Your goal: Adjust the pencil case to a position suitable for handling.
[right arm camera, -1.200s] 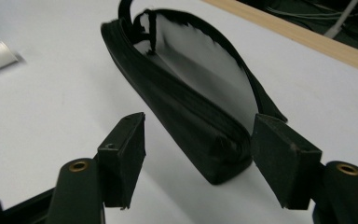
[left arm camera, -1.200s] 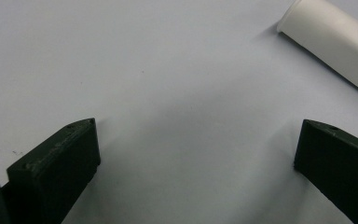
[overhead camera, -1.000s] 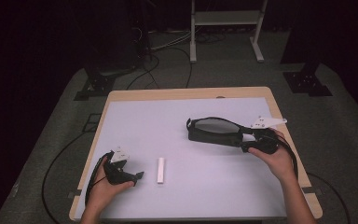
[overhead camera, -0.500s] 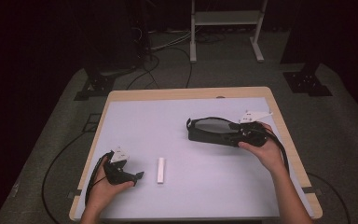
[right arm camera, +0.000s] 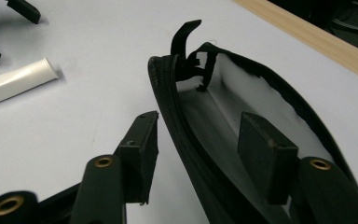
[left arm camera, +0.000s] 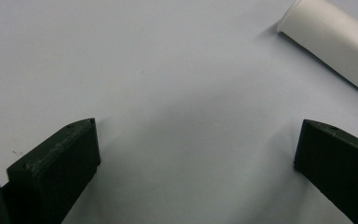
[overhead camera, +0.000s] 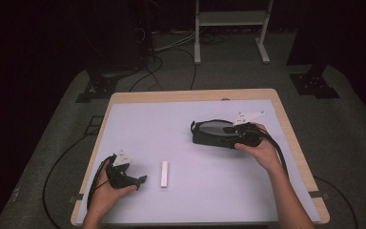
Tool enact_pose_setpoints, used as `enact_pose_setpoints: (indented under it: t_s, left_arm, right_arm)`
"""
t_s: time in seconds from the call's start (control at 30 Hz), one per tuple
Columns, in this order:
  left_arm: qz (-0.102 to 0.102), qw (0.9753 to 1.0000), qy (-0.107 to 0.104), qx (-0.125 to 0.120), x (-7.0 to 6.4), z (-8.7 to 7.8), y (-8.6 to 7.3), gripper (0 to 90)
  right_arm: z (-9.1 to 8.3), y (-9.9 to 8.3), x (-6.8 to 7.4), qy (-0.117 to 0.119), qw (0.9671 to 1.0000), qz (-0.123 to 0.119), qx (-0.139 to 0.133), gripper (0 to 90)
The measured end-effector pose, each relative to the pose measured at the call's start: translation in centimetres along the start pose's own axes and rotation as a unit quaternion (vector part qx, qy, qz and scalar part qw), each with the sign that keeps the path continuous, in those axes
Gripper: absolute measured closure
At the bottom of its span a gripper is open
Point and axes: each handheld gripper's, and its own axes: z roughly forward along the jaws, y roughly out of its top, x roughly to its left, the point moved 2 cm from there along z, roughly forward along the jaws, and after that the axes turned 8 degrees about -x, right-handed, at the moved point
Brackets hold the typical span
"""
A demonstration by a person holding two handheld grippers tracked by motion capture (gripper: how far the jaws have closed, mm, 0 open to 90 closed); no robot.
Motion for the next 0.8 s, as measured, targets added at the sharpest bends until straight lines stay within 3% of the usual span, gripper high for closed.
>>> enact_pose_setpoints:
  t_s: [0.1, 0.27, 0.57, 0.8]
  left_arm:
    - [0.000, 1.0000, 0.000, 0.000, 0.0, 0.0, 0.0, 0.0]
    - [0.000, 1.0000, 0.000, 0.000, 0.0, 0.0, 0.0, 0.0]
    - [0.000, 1.0000, 0.000, 0.000, 0.0, 0.0, 0.0, 0.0]
    - [0.000, 1.0000, 0.000, 0.000, 0.0, 0.0, 0.0, 0.0]
  right_arm:
    - [0.5, 0.0, 0.1, 0.007, 1.0000, 0.000, 0.004, 50.7]
    - [1.6, 0.0, 0.1, 0.018, 0.9996, 0.000, 0.020, 63.2]
    - [1.6, -0.1, 0.1, 0.037, 0.9988, 0.018, 0.027, 87.3]
    - [1.2, 0.2, 0.4, 0.042, 0.9984, 0.029, 0.022, 88.0]
